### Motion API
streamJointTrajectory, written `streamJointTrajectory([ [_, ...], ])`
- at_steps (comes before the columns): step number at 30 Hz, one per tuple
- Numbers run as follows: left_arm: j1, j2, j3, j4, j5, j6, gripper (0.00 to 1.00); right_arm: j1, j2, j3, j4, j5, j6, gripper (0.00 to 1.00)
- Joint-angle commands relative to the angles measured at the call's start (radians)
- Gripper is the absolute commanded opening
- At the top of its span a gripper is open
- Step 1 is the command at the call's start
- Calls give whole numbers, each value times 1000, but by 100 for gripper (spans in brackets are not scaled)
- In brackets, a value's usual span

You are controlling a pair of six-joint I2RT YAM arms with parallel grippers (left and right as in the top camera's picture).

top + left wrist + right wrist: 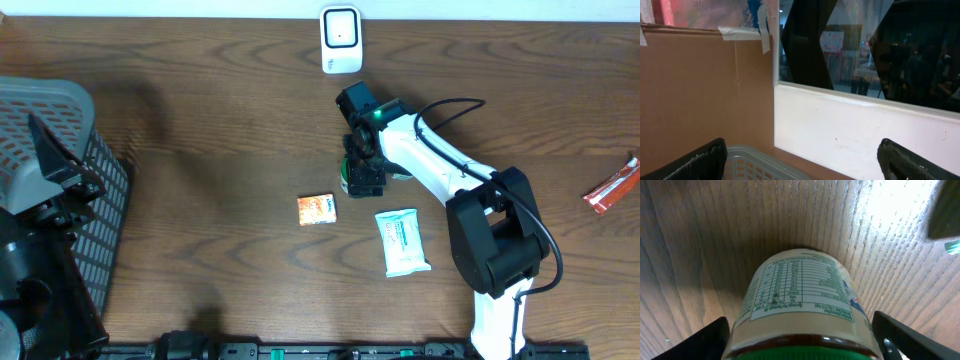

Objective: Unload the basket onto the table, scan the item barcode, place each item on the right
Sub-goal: 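Lower the right gripper onto the green-lidded jar and grasp it, then lift the jar and carry it to the scanner with the right gripper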

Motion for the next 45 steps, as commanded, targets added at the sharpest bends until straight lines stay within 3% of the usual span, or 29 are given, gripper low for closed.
streamJointTrajectory([
  [1, -5, -4, -3, 3, 12, -5, 96, -1, 41, 0, 5, 20, 13, 72],
  [2, -5, -4, -3, 3, 12, -5, 96, -1, 48, 0, 5, 20, 13, 65],
  [4, -5, -4, -3, 3, 12, -5, 96, -2, 59, 0, 2, 19, 13, 60],
  [5, -5, -4, -3, 3, 12, -5, 96, -2, 59, 0, -3, 20, 13, 51],
  [10, -5, -4, -3, 3, 12, -5, 96, -9, 56, 1, -6, -5, -123, 47],
  [13, -5, -4, -3, 3, 12, -5, 96, -41, 43, 2, -6, -130, -355, 48],
  [19, -5, -3, -3, 2, 12, -5, 96, -187, 14, 2, -69, -667, -1114, 42],
  [22, -5, -4, -3, -6, 12, -5, 96, -253, 14, 2, -178, -843, -1313, 43],
  [26, -5, -3, -3, -76, 12, -5, 96, -331, 14, 2, -291, -930, -1525, 45],
  [33, -5, -3, -3, -389, 12, -5, 96, -399, 14, 2, -444, -1113, -1855, 46],
  [45, -5, -3, -3, -1034, 12, -5, 96, -407, 14, 2, -505, -1116, -1958, 45],
])
